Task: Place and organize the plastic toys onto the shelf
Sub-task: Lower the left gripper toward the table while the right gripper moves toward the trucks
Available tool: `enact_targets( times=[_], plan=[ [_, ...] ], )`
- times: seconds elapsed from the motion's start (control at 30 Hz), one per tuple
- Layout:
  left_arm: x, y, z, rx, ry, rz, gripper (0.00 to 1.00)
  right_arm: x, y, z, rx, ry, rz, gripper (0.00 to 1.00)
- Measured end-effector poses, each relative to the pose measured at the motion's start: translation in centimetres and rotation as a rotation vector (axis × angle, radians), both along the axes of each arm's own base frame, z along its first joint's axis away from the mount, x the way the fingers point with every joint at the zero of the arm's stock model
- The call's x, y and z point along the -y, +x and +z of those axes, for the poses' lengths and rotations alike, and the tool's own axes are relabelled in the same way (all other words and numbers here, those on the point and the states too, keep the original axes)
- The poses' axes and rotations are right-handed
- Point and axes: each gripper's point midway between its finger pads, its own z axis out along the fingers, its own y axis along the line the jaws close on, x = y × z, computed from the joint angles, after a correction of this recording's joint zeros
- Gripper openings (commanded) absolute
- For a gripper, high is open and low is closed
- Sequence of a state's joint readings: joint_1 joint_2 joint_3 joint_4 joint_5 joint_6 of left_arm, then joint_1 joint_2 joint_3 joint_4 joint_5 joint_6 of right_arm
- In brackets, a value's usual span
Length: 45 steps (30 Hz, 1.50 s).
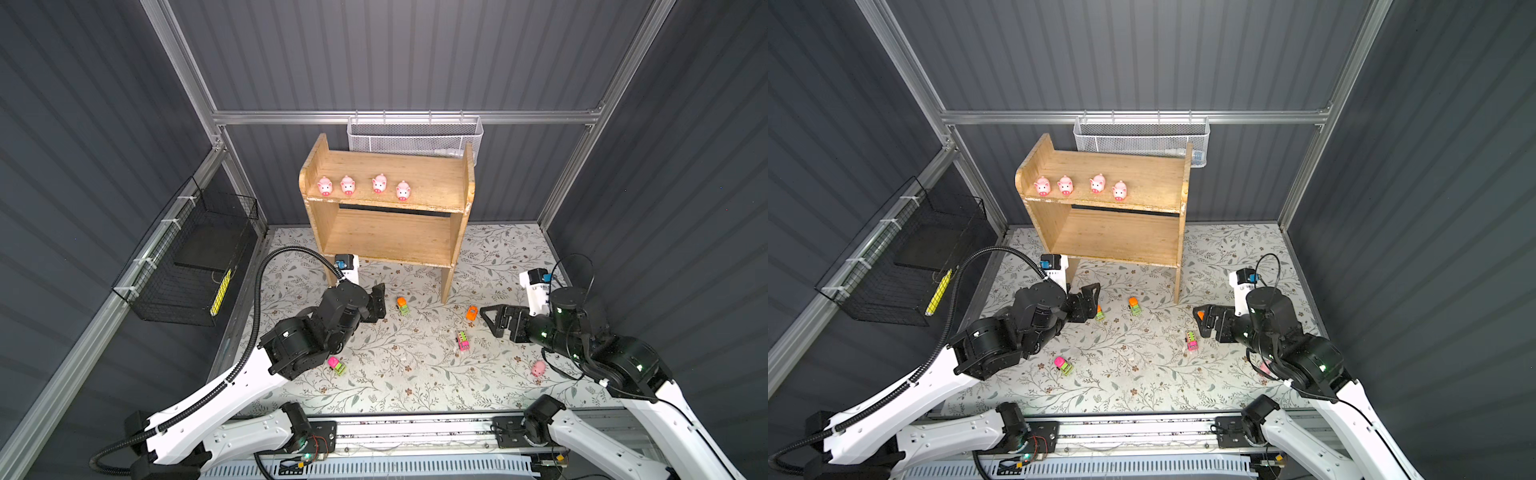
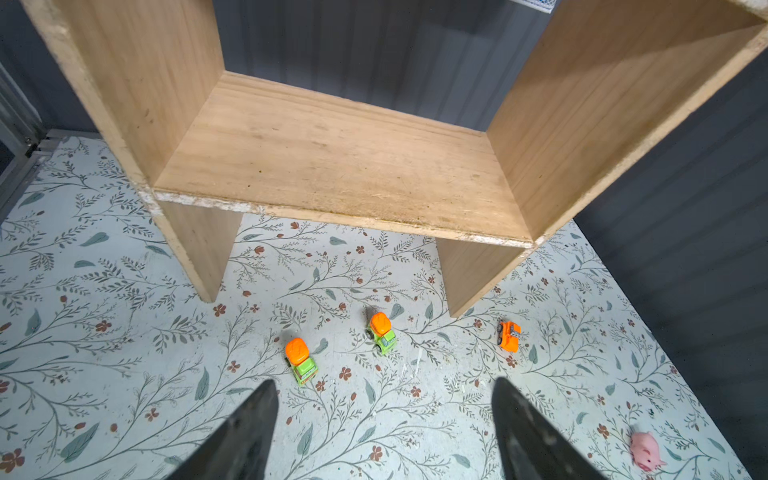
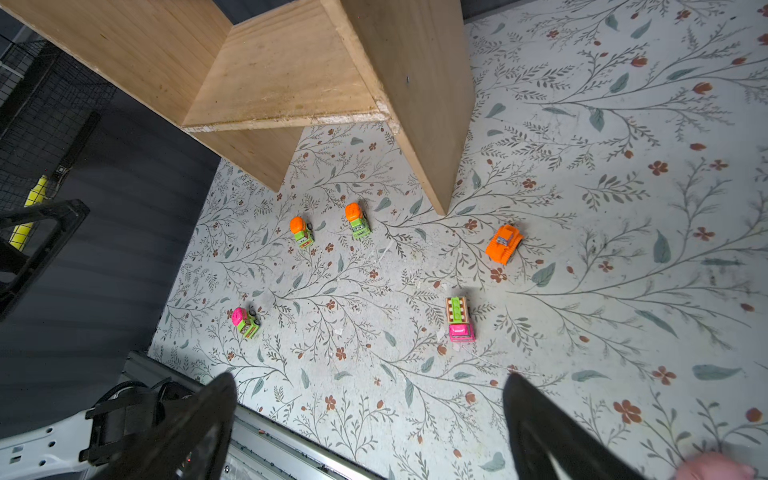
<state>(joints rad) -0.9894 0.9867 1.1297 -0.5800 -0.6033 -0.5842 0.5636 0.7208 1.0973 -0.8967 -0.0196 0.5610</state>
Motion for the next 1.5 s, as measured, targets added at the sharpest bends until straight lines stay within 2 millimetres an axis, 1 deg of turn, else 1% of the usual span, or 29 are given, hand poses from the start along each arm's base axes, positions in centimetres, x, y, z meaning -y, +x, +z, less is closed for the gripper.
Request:
enact_targets(
  times=[0.23, 0.4, 0.5, 0.6, 0.73, 0.8, 0.9, 0.97, 1.07, 1.17, 1.27, 1.3, 1.4, 1.43, 1.5],
  plan=[
    [-0.3, -0.1, -1.2, -0.021, 0.016, 0.01, 0.83, 0.0, 0.2, 0.1, 0.011, 0.002, -0.004, 0.99],
    [-0.4, -0.2, -1.7, -0.032, 0.036, 0.007, 0.87, 0.2, 0.3, -0.7, 0.0, -0.018, -0.015, 0.99],
    [-0.7, -0.4, -2.5, -0.047, 0.06, 0.008, 0.9, 0.3, 0.3, -1.1, -0.005, -0.026, -0.02, 0.99],
    [-1.4, -0.8, -3.7, -0.069, 0.098, 0.012, 0.92, 0.5, 0.3, -1.2, -0.003, -0.029, -0.025, 0.99],
    [-3.0, -1.4, -4.1, -0.086, 0.143, 0.033, 0.94, 0.8, 0.5, -1.1, 0.009, -0.043, -0.041, 0.99],
    [-3.7, -1.8, -3.9, -0.094, 0.16, 0.035, 0.95, 1.2, 0.7, -1.2, 0.016, -0.057, -0.059, 0.99],
    [-4.5, -2.3, -2.7, -0.091, 0.159, 0.038, 0.97, 1.8, 1.0, -1.8, 0.017, -0.085, -0.093, 0.99],
    [-5.0, -2.6, -1.8, -0.083, 0.152, 0.042, 0.98, 2.2, 1.3, -2.9, -0.002, -0.116, -0.112, 0.99],
    [-6.0, -3.0, -1.2, -0.073, 0.153, 0.05, 1.0, 2.3, 2.0, -5.5, -0.066, -0.183, -0.128, 0.99],
    [-6.4, -3.2, -0.9, -0.062, 0.177, 0.045, 1.0, 1.0, 3.6, -7.3, -0.125, -0.215, -0.113, 0.99],
    [-5.9, -2.7, 0.0, -0.057, 0.212, 0.037, 1.0, -1.5, 5.5, -8.5, -0.143, -0.214, -0.072, 0.99],
    [-5.5, -2.4, 0.5, -0.056, 0.222, 0.035, 1.0, -2.7, 5.9, -8.8, -0.138, -0.211, -0.048, 0.99],
    [-4.1, -1.4, 1.4, -0.069, 0.249, 0.035, 1.0, -6.1, 6.3, -8.7, -0.103, -0.19, 0.028, 0.99],
    [-3.6, -1.1, 1.2, -0.079, 0.265, 0.037, 1.0, -7.3, 6.3, -8.6, -0.088, -0.179, 0.053, 0.99],
    [-3.3, -0.8, 0.2, -0.108, 0.304, 0.043, 1.0, -9.4, 6.0, -8.5, -0.065, -0.164, 0.106, 0.99]
  ],
)
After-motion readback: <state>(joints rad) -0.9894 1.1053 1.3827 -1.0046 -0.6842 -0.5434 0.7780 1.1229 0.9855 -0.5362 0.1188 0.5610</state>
